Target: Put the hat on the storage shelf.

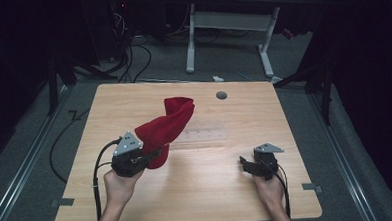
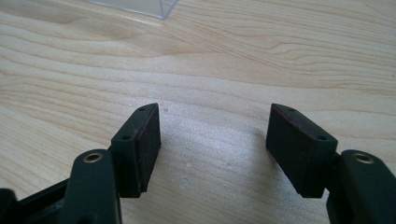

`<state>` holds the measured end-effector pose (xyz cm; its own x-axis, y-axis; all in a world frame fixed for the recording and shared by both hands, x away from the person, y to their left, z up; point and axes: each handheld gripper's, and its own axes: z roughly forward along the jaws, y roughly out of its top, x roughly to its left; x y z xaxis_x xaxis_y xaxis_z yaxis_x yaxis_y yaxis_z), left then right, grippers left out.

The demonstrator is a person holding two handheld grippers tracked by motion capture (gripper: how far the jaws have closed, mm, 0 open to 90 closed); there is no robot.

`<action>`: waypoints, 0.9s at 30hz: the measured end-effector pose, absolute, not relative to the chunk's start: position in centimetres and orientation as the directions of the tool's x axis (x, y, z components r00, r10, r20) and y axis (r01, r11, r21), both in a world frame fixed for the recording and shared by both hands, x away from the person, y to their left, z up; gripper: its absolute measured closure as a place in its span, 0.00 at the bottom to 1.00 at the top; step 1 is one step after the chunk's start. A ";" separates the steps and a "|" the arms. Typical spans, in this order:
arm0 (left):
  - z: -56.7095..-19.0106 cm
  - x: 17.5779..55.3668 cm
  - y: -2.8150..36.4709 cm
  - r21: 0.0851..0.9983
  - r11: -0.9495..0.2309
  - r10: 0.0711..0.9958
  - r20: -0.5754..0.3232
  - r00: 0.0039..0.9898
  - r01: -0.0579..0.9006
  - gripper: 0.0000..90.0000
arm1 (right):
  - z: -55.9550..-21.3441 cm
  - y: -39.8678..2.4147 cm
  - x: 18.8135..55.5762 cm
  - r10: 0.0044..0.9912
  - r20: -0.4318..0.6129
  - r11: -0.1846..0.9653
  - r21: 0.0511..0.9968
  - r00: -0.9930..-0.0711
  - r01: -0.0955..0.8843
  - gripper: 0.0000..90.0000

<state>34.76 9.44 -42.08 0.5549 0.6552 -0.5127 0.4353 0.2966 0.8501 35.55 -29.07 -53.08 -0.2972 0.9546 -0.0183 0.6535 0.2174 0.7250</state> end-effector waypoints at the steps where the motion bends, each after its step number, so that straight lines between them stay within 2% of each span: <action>1: -41.9 34.9 9.6 0.848 0.307 0.655 -0.518 0.550 0.432 0.94 | -53.1 -29.1 35.6 0.955 -0.019 0.218 0.725 -0.297 0.654 0.39; 9: -39.8 36.9 10.3 0.833 0.387 0.645 -0.551 0.530 0.395 0.94 | -53.1 -29.1 35.5 0.953 -0.018 0.220 0.725 -0.302 0.653 0.37; 16: -38.5 38.4 10.7 0.833 0.408 0.642 -0.553 0.531 0.373 0.94 | -53.1 -29.0 35.4 0.952 -0.019 0.223 0.724 -0.305 0.652 0.37; 27: -39.3 41.4 11.4 0.830 0.424 0.677 -0.557 0.482 0.363 0.94 | -53.1 -29.0 35.4 0.953 -0.016 0.220 0.724 -0.303 0.654 0.36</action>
<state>41.35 11.35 -39.27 0.4818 0.6767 -0.5567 0.3635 0.4238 0.8296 35.39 -28.99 -53.09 -0.3034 0.9527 -0.0160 0.6540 0.2204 0.7237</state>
